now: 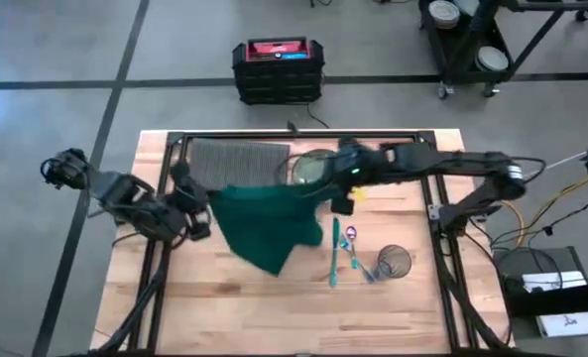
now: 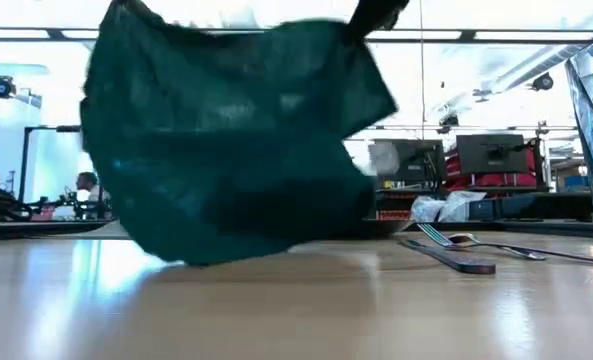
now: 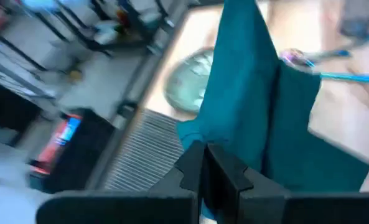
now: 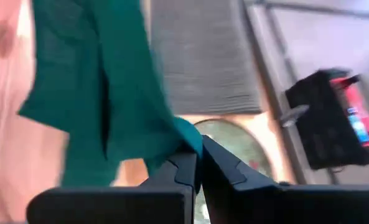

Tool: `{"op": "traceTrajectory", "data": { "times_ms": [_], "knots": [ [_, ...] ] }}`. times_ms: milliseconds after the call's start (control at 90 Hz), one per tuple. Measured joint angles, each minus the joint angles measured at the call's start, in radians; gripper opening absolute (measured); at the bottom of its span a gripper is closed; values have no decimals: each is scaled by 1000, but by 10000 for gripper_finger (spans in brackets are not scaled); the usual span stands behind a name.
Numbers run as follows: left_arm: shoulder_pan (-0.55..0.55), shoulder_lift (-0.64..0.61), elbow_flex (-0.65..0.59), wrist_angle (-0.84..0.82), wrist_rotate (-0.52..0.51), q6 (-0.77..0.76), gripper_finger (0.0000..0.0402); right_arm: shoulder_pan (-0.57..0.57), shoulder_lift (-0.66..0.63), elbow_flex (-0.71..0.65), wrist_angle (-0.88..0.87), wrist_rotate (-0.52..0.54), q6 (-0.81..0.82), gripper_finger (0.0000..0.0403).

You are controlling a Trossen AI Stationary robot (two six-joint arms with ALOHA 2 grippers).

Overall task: Set table place
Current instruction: Fold the green napkin

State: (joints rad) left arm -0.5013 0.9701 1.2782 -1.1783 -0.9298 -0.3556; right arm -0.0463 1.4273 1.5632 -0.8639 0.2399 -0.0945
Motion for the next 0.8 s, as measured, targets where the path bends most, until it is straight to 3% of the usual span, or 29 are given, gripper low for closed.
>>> {"op": "traceTrajectory", "data": {
  "times_ms": [256,433,800],
  "knots": [
    [0,-11,164,60,-240,271,0,-2,-78,0,91,49,-30,0],
    [0,-10,243,105,-251,409,0,-23,-66,0,114,51,-38,0],
    [1,-53,246,47,-188,468,0,-54,-66,-1,167,48,-42,0]
  ]
}}
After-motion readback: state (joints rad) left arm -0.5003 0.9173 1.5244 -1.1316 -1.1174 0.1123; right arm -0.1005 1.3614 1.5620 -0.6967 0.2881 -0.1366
